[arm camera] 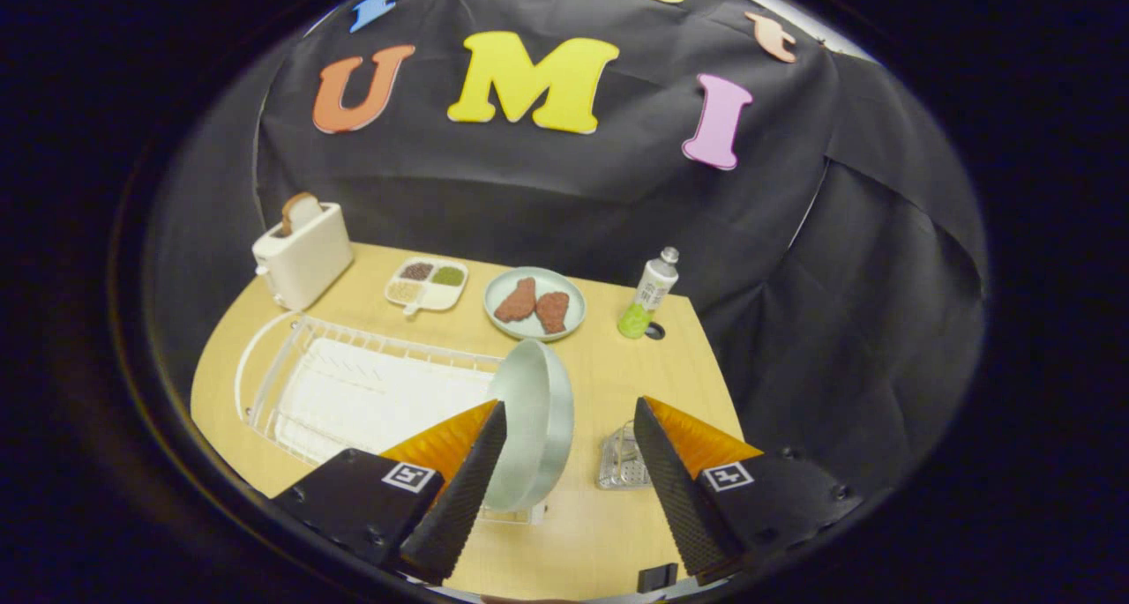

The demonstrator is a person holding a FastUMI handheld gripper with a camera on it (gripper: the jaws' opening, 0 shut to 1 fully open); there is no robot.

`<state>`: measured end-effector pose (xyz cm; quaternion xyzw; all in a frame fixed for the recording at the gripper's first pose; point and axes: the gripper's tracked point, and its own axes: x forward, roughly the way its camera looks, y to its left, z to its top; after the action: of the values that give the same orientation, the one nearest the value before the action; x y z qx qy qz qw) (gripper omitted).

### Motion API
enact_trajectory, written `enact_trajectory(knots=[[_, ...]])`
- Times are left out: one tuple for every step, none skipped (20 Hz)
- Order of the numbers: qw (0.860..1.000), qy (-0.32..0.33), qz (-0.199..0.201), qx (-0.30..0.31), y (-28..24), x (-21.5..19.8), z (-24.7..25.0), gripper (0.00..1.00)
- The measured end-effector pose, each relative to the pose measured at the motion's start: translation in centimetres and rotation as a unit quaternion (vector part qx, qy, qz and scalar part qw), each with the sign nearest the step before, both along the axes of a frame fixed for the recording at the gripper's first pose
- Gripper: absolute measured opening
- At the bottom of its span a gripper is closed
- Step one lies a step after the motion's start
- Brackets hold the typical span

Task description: Take the plate from the dish rack, then take the spoon from the basket and place it into the plate.

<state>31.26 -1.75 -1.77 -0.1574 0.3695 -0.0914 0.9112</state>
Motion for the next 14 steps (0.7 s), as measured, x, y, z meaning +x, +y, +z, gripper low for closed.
enact_trajectory(knots=[[1.0,0.02,-0.015,-0.014,-0.4,0.5,-0.7,0.92],[0.999,0.035,-0.031,-0.025,-0.6,1.1,-1.0,0.85],[0.998,0.042,-0.04,-0.034,-0.5,1.6,-1.3,0.79],[0.997,0.044,-0.046,-0.049,-0.5,2.3,-1.2,0.73],[0.996,0.045,-0.052,-0.059,-0.4,2.9,-1.4,0.71],[0.993,0.048,-0.067,-0.08,-0.8,3.2,-1.4,0.61],[0.992,0.055,-0.08,-0.085,-0.9,3.3,-1.5,0.52],[0.989,0.065,-0.088,-0.096,-0.7,3.5,-1.8,0.42],[0.988,0.07,-0.096,-0.103,-0.4,3.8,-1.7,0.36],[0.986,0.072,-0.105,-0.11,-0.4,4.0,-1.7,0.31],[0.983,0.078,-0.117,-0.118,-0.6,4.0,-1.8,0.29],[0.981,0.087,-0.127,-0.12,-0.5,3.9,-2.2,0.27],[0.978,0.093,-0.136,-0.126,-0.6,3.8,-2.3,0.25],[0.977,0.095,-0.14,-0.128,-0.5,3.8,-2.4,0.2]])
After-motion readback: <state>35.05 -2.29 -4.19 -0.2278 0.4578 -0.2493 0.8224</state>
